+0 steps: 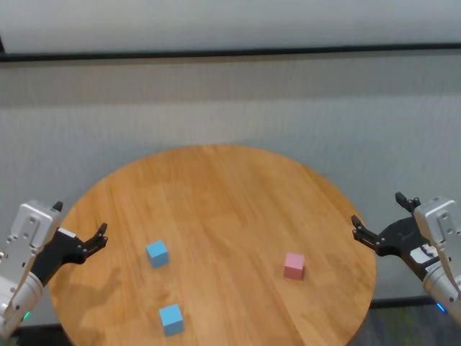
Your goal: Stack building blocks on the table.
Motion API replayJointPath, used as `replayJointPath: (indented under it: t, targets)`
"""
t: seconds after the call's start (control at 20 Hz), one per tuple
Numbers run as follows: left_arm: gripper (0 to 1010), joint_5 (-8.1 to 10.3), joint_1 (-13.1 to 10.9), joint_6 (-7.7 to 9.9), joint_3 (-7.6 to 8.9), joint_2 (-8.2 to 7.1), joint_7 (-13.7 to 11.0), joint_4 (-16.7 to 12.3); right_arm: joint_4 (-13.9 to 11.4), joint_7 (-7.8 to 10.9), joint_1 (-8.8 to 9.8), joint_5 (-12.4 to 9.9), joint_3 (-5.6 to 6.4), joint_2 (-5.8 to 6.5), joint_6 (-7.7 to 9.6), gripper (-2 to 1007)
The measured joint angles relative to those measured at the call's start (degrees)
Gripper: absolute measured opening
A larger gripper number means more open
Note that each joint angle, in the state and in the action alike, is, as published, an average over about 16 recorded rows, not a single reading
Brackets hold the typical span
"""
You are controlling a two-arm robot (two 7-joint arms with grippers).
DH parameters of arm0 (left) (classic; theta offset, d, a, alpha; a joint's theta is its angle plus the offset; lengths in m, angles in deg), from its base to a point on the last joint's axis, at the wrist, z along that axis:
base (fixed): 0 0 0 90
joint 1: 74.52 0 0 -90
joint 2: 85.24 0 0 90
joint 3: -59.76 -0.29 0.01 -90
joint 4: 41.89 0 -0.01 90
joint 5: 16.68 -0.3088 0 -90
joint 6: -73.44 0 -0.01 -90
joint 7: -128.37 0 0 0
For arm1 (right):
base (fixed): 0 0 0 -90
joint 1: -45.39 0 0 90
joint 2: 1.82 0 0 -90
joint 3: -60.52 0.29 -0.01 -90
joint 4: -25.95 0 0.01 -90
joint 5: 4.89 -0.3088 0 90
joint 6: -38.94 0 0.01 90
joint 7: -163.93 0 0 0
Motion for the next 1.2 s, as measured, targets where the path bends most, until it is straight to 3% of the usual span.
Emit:
replayJointPath:
  t: [1.2]
  targets:
    - [1003,-0.01,0.00,-0.01,0.00,0.00,-0.03,0.00,0.00,0.00,0.00,0.00,0.00,0.00,0.00,1005]
